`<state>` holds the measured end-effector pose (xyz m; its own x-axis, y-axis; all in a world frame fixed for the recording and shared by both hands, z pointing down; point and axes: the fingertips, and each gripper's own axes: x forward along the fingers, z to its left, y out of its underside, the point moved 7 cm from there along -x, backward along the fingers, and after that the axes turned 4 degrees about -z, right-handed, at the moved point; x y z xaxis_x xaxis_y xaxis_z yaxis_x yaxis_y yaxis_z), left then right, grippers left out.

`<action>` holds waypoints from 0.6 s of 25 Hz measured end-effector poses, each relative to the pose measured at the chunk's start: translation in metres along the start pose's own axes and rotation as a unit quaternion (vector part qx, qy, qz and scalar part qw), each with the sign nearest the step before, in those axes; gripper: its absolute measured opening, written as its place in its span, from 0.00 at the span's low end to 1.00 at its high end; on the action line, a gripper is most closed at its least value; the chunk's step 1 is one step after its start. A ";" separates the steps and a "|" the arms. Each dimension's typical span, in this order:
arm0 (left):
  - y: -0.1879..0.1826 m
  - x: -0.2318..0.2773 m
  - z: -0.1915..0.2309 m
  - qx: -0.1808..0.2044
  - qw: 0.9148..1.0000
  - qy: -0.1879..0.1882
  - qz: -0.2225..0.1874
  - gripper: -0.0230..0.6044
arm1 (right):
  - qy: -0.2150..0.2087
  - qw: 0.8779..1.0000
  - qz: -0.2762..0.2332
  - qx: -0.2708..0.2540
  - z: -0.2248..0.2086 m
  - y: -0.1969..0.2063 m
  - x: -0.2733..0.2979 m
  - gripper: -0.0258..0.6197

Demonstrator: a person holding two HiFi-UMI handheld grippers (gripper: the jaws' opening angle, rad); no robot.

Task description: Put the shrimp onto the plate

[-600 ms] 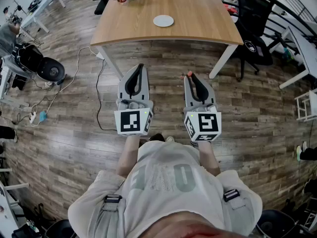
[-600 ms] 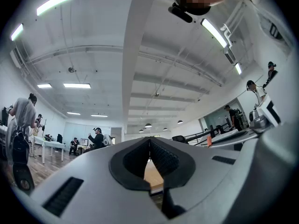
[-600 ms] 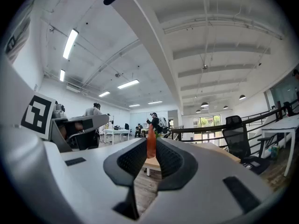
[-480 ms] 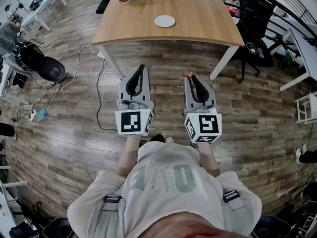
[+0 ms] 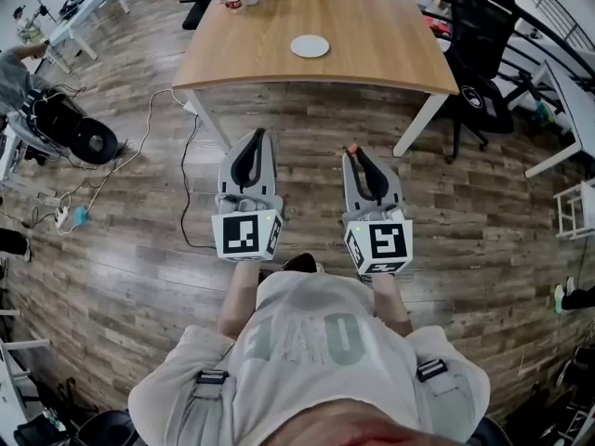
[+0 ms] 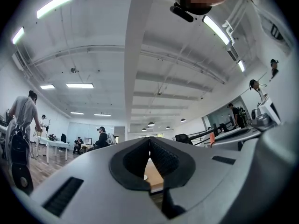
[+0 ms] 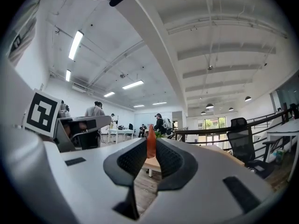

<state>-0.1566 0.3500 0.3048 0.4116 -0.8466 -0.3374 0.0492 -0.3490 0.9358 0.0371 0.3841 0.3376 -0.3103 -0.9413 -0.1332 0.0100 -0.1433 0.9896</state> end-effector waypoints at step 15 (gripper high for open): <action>0.023 0.019 0.012 -0.007 1.000 -0.008 0.018 0.05 | -0.002 1.000 0.011 0.026 -0.010 0.020 0.017 0.14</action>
<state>-0.1587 0.3214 0.3185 0.3991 -0.8649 -0.3044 0.0467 -0.3124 0.9488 0.0415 0.3626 0.3549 -0.3145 -0.9428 -0.1107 -0.0327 -0.1058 0.9938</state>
